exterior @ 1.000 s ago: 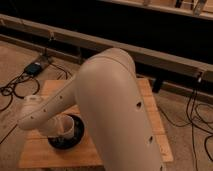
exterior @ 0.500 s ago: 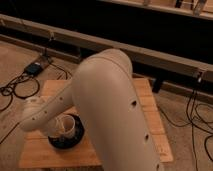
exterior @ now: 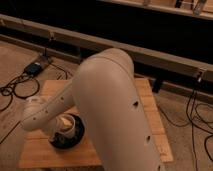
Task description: Place the ceramic cup in the ceramic bowl
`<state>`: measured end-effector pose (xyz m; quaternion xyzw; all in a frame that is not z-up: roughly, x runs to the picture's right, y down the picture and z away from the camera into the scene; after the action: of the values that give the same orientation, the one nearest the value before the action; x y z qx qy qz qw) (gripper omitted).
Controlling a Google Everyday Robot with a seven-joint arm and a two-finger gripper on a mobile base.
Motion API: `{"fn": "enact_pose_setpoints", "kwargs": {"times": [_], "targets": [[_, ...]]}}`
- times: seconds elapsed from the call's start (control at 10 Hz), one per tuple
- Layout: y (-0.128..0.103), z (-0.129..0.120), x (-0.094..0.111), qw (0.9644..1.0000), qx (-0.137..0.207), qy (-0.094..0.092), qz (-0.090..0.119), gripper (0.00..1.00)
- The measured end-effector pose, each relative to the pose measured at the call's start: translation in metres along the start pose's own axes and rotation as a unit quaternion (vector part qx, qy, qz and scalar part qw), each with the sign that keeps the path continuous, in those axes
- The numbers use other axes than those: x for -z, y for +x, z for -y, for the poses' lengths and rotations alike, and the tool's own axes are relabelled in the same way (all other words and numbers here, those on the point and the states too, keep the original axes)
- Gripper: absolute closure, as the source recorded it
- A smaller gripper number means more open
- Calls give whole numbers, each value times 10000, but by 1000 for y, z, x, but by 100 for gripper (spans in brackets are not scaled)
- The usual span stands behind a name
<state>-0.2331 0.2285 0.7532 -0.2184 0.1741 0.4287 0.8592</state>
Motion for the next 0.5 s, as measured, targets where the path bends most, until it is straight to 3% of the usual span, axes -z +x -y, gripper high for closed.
{"fn": "enact_pose_setpoints", "kwargs": {"times": [0.5], "targets": [[-8, 12, 30, 9989, -308, -148, 318, 20]]}}
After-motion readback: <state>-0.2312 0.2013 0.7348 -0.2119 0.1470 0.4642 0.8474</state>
